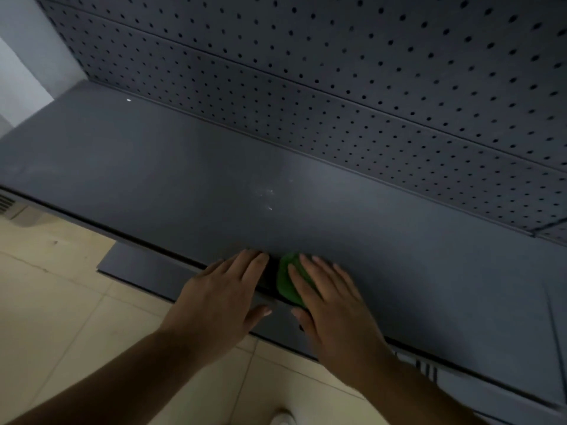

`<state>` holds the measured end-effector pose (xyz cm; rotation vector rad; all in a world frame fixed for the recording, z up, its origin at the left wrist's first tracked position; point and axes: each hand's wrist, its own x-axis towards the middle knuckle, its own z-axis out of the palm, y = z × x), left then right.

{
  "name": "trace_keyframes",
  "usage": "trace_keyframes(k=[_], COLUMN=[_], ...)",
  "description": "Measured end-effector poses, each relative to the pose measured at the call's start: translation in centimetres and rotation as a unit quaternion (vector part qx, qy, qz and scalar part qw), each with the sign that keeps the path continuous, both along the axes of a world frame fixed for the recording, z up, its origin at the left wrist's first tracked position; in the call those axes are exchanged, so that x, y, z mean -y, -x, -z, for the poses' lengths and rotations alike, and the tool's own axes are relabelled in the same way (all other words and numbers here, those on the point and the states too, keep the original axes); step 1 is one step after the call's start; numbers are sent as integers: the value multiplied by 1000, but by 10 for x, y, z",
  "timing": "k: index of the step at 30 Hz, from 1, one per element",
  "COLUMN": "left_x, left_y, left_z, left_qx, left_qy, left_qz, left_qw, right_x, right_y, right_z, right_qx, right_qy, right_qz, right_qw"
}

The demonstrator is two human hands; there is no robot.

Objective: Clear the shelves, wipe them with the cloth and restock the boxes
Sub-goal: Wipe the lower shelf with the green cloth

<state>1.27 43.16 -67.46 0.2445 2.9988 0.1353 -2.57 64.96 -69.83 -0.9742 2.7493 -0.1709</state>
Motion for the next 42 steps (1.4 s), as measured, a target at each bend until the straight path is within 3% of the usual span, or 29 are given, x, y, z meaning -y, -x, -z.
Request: trace_keyframes(k=[4,7,13,16,21,29,42], left_x=[2,6,47,72,97,87,95], left_y=[0,-5,-8,-5,-3,-3,-2], left_z=[0,2,-4,-10,-10,-13,-7], left_qx=[5,-6,-5,36,96,127,121], left_qy=[-1,6,25,59,49,5,71], left_qz=[-2,-4,-51,-74,-83,-115,-85], left_qw=[1000,1000,998,995,991,985,986], right_x=[-27,-50,-113,-149,-161,-129,19], right_y=[-18,-35,-38,-3,59,102,193], right_z=[7,9,-20,-27,-15,9,12], right_qx=[-12,-42,-8,12,-10,-17,-26], right_qy=[57,155,274,253,173,54,7], right_qz=[-25,-14,197,322,414,370,228], right_qw=[998,987,941,912,894,927,973])
